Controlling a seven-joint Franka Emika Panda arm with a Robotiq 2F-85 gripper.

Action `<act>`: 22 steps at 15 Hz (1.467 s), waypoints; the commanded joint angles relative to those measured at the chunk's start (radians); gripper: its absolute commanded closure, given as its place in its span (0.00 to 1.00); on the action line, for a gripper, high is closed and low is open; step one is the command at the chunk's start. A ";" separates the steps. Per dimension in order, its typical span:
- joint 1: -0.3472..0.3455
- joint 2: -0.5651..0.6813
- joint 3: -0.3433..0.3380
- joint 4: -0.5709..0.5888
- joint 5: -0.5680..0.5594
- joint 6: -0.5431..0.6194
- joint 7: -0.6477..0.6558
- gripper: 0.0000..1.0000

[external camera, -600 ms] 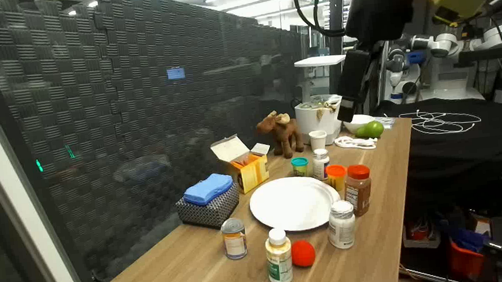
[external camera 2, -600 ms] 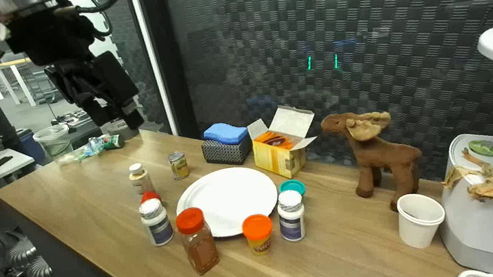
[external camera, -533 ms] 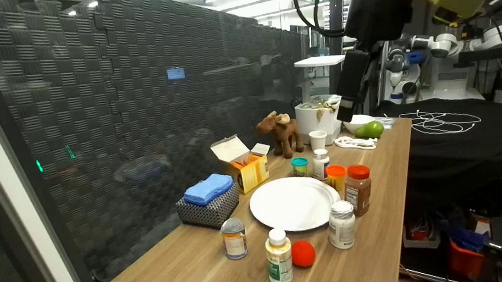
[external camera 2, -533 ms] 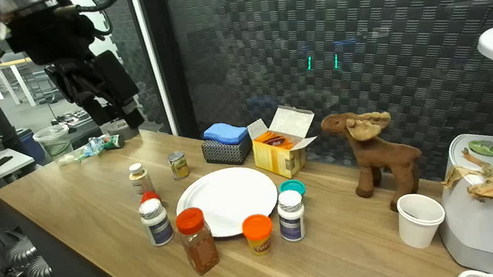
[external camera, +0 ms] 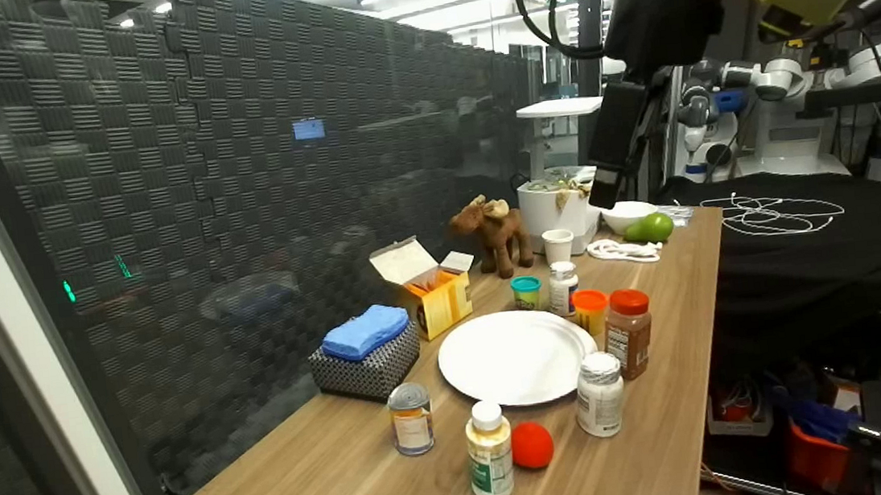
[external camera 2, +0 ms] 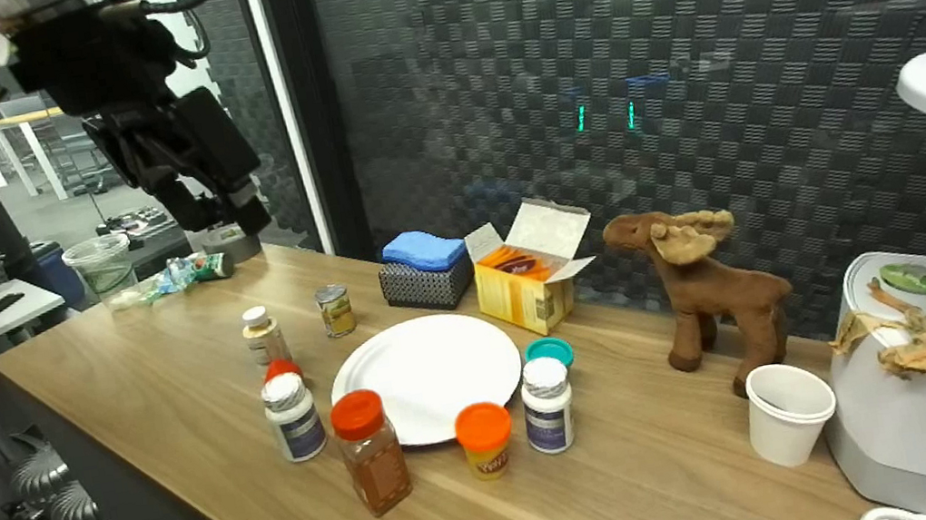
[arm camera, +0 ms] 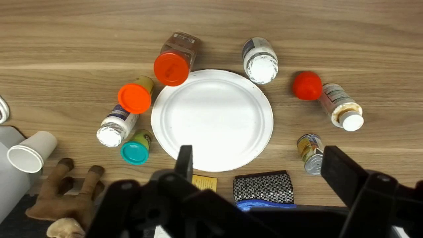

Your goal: Pick up the bottles and small containers from the table and put them on the white plate.

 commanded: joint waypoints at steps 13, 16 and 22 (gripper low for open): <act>-0.018 0.054 -0.015 0.069 -0.036 -0.010 -0.010 0.00; -0.043 0.137 -0.037 0.160 -0.089 -0.014 -0.042 0.00; -0.037 0.387 -0.130 0.405 -0.042 -0.021 -0.236 0.00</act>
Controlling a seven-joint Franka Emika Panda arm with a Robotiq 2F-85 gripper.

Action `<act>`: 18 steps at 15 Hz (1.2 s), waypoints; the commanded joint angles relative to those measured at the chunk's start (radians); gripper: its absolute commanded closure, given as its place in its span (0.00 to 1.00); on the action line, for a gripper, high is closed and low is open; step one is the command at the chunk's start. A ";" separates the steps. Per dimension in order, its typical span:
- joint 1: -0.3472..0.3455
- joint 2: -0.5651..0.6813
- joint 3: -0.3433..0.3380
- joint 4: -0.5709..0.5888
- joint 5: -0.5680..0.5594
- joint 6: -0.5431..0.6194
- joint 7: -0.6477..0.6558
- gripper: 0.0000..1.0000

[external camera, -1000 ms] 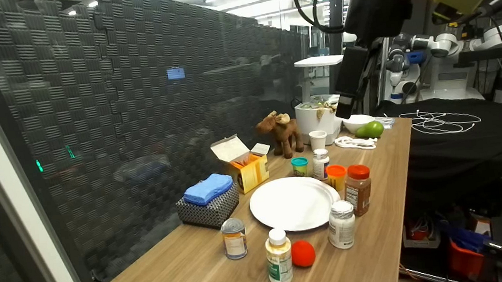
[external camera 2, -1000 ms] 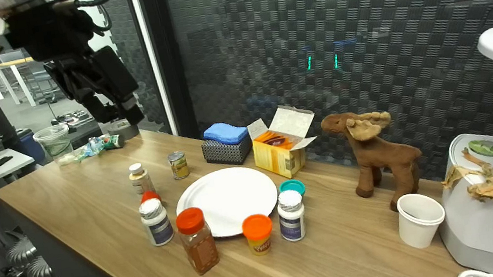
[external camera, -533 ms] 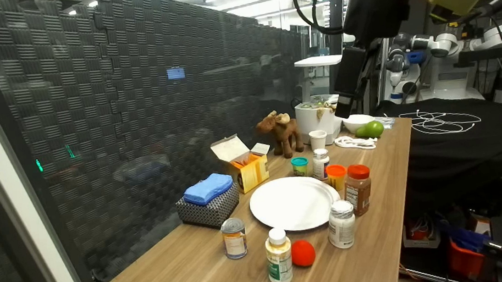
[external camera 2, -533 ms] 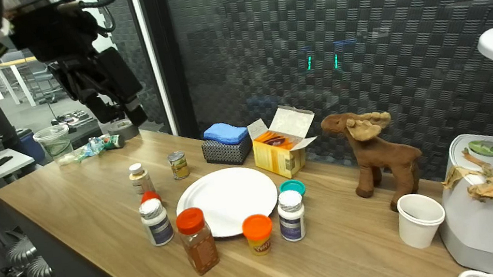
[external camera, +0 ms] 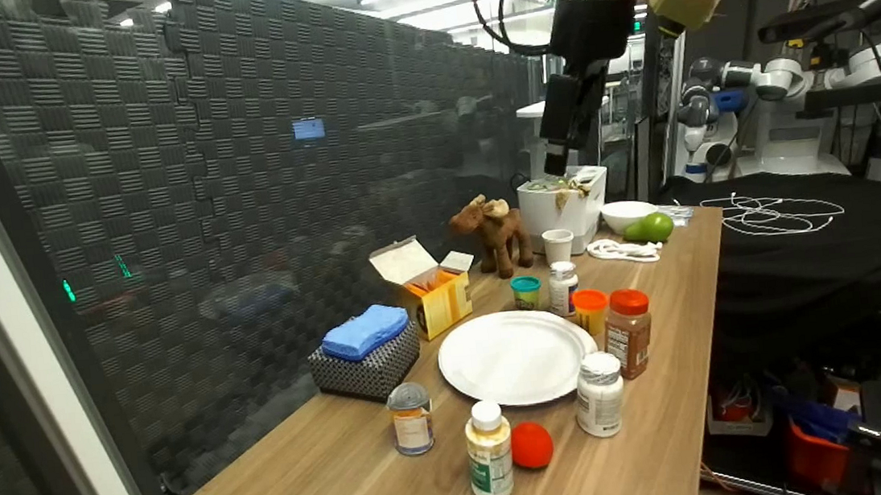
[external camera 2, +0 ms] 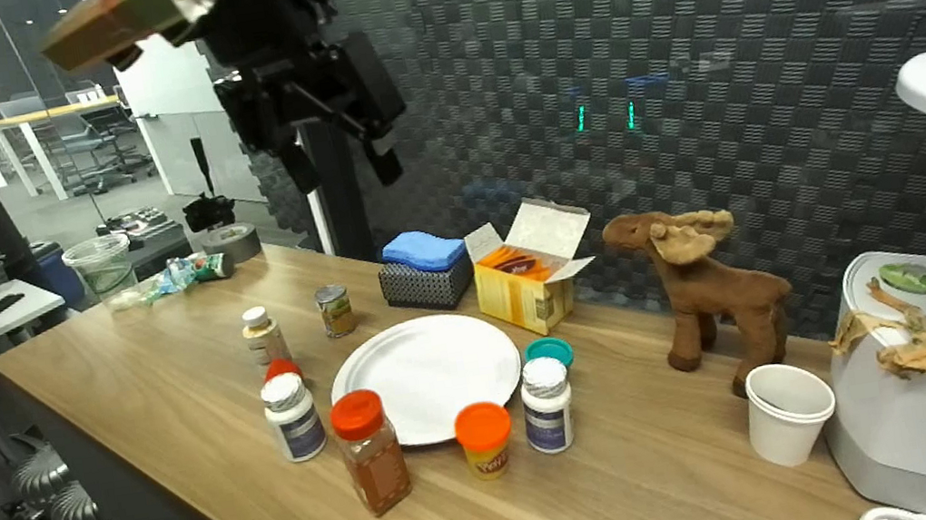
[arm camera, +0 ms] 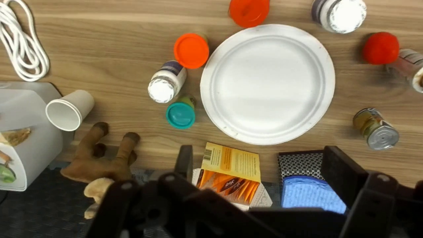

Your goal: Pick up the bottles and small containers from the table and put them on the white plate.

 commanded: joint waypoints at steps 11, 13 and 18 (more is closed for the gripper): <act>-0.007 0.303 -0.026 0.276 0.049 -0.033 -0.154 0.00; -0.007 0.302 -0.026 0.278 0.049 -0.035 -0.155 0.00; -0.030 0.397 -0.043 0.329 0.038 0.001 -0.140 0.00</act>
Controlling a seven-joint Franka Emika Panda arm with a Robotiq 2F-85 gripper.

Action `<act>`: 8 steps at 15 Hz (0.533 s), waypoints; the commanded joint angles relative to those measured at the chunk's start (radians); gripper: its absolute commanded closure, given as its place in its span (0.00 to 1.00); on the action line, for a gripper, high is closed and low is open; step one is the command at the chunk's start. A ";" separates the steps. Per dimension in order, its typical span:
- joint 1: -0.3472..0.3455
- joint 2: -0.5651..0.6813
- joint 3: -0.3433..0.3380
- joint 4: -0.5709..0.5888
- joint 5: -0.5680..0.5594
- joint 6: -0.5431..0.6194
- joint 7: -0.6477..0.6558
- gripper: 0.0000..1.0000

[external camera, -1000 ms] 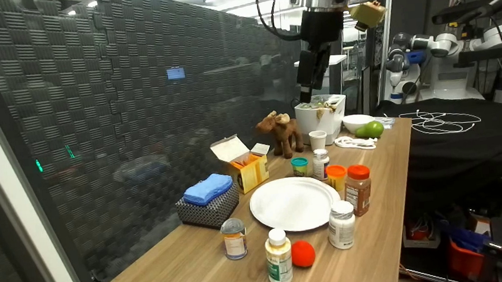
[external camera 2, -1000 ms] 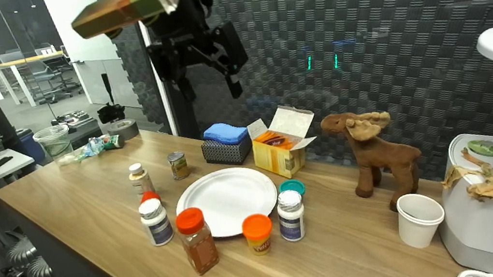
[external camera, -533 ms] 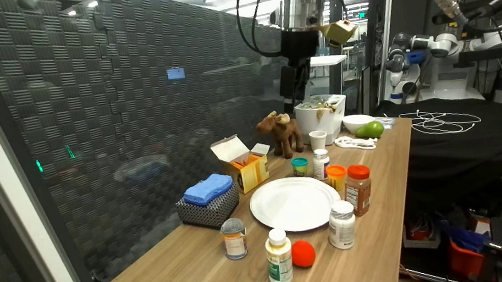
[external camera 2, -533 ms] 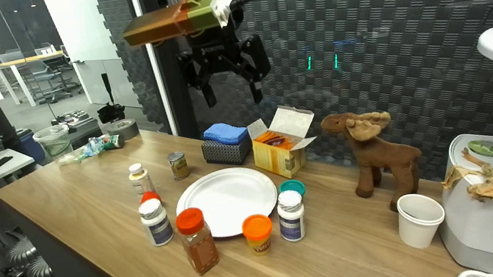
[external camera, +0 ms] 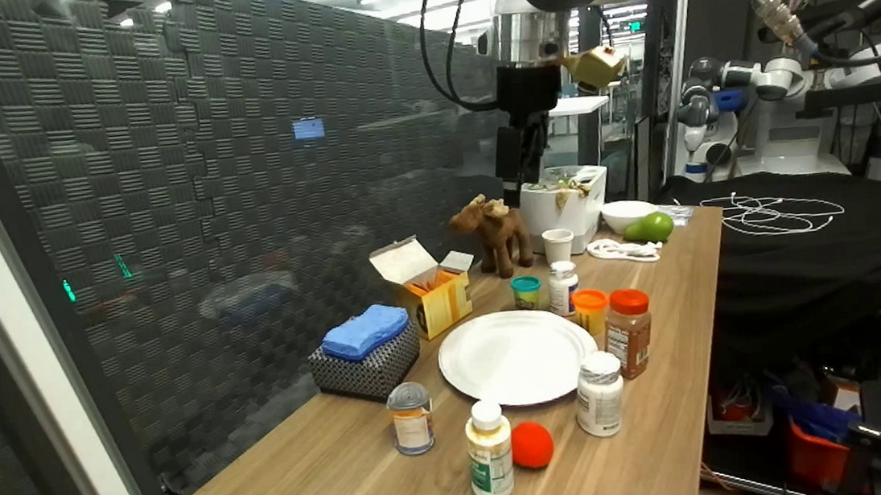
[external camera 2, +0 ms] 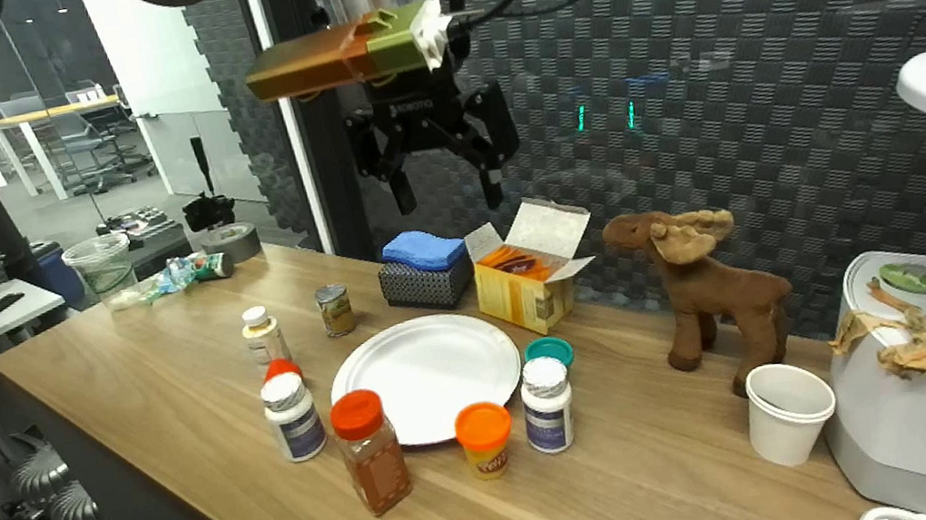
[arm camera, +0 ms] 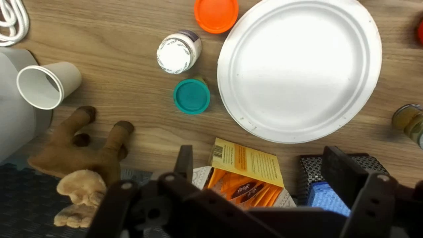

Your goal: Pick up the bottles and small containers from the table and put them on the white plate.

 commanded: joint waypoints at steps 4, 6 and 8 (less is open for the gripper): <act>-0.045 0.167 -0.006 0.113 0.001 0.042 -0.020 0.00; -0.065 0.223 -0.001 0.163 0.022 0.012 -0.049 0.00; -0.082 0.266 0.002 0.199 0.026 -0.004 -0.069 0.00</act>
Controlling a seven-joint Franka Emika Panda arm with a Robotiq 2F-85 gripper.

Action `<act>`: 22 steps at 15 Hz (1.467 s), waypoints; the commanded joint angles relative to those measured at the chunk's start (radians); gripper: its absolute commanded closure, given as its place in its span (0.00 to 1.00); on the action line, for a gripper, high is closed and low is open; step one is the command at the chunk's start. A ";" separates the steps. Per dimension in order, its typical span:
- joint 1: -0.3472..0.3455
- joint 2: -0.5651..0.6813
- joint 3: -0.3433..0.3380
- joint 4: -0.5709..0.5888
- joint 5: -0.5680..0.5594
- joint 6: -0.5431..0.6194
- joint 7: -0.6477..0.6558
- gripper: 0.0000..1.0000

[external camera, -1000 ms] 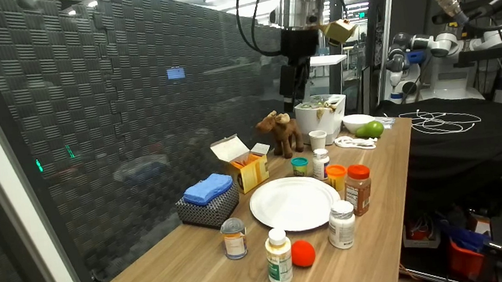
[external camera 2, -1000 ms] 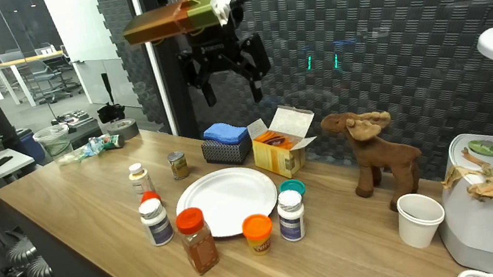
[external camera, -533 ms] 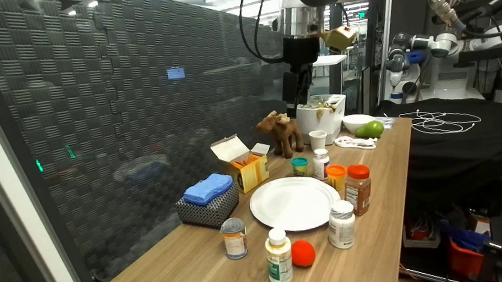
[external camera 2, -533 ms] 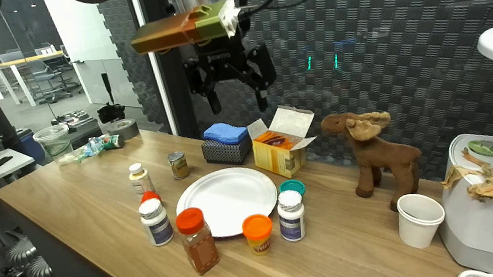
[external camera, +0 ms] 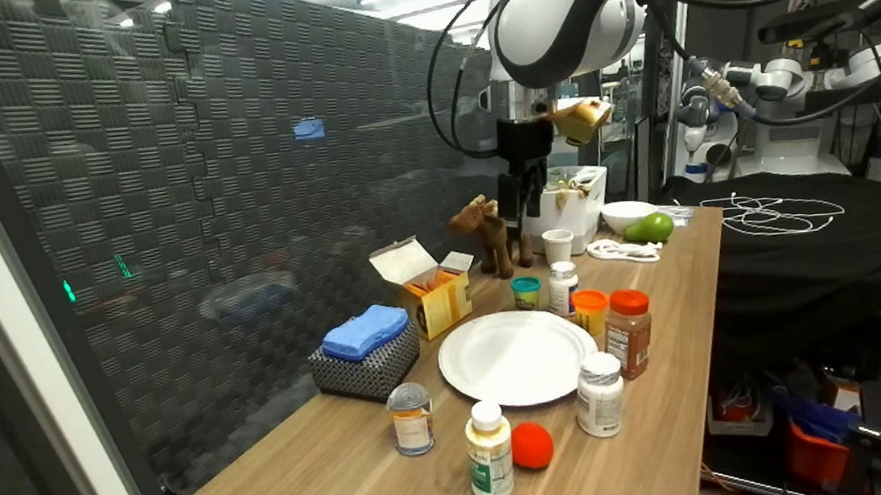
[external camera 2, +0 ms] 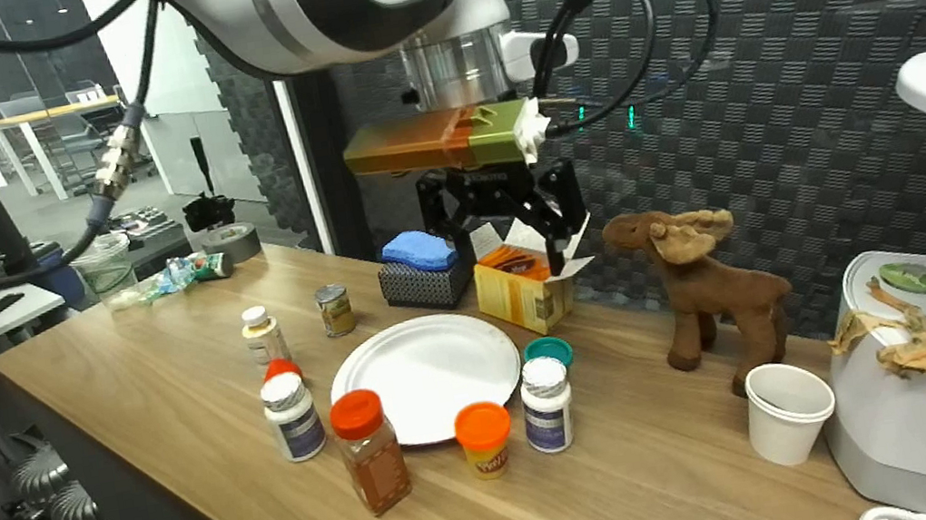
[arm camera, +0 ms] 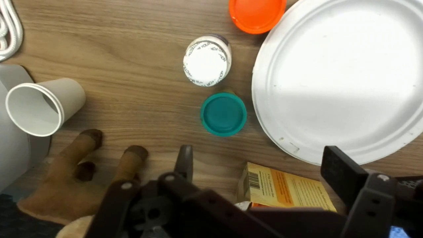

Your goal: Pick up the bottles and small containers from the table and put them on the white plate.

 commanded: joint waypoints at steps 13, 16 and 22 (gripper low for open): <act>-0.140 0.288 0.075 0.293 0.132 -0.179 -0.230 0.00; -0.146 0.313 0.083 0.300 0.135 -0.184 -0.235 0.00; -0.148 0.352 0.091 0.323 0.136 -0.177 -0.222 0.00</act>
